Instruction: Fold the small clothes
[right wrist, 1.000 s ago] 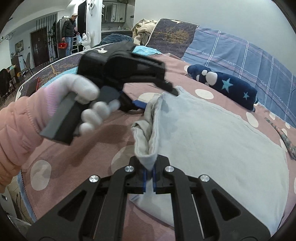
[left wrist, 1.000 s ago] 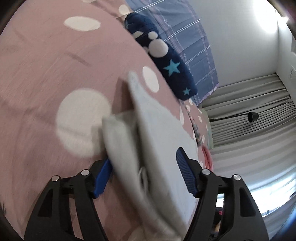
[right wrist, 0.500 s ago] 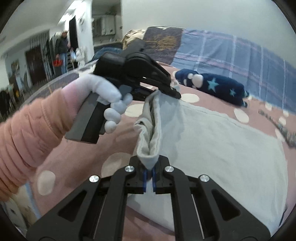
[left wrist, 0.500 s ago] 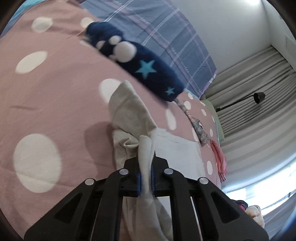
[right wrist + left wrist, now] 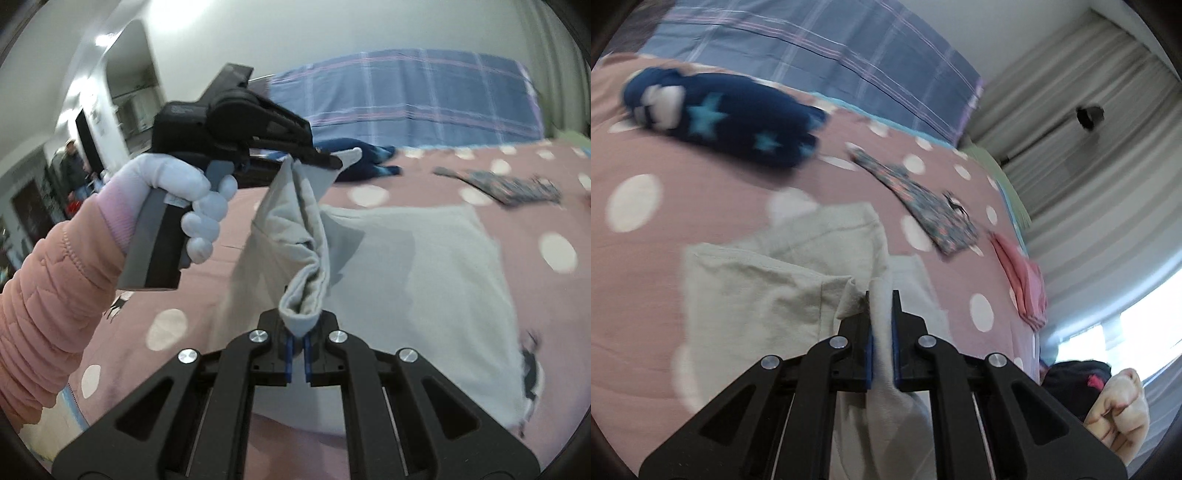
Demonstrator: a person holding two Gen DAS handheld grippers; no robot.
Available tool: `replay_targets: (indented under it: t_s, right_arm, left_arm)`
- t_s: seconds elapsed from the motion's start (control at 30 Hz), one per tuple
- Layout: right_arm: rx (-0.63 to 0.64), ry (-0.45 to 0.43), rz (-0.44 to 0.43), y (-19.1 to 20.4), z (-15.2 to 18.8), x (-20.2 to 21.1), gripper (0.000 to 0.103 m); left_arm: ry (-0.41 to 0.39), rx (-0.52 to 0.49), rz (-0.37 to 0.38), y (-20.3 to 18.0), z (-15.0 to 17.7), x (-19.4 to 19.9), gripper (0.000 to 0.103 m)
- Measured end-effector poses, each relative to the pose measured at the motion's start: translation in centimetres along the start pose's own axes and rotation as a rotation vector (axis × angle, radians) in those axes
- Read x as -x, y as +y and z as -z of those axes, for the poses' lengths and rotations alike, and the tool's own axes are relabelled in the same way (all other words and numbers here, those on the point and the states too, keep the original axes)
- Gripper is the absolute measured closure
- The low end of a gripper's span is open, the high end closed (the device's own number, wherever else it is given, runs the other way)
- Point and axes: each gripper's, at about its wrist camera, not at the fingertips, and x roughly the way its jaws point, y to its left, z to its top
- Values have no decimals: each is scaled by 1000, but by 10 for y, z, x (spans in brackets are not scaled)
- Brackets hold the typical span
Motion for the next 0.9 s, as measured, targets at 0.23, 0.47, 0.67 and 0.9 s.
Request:
replay_targets:
  t_s: [0.23, 0.47, 0.67, 0.9]
  right_arm:
    - [-142, -4, 62, -70, 22, 24, 99]
    - [-259, 10, 69, -115, 45, 40, 99]
    - [-318, 47, 38, -131, 57, 36, 99]
    - [-386, 94, -12, -144, 74, 30, 97]
  left_arm:
    - [91, -91, -35, -60, 12, -74, 96]
    - [130, -141, -136, -81, 23, -121, 96]
    - [144, -175, -120, -89, 29, -130, 90]
    - [-29, -325, -86, -118, 32, -41, 55]
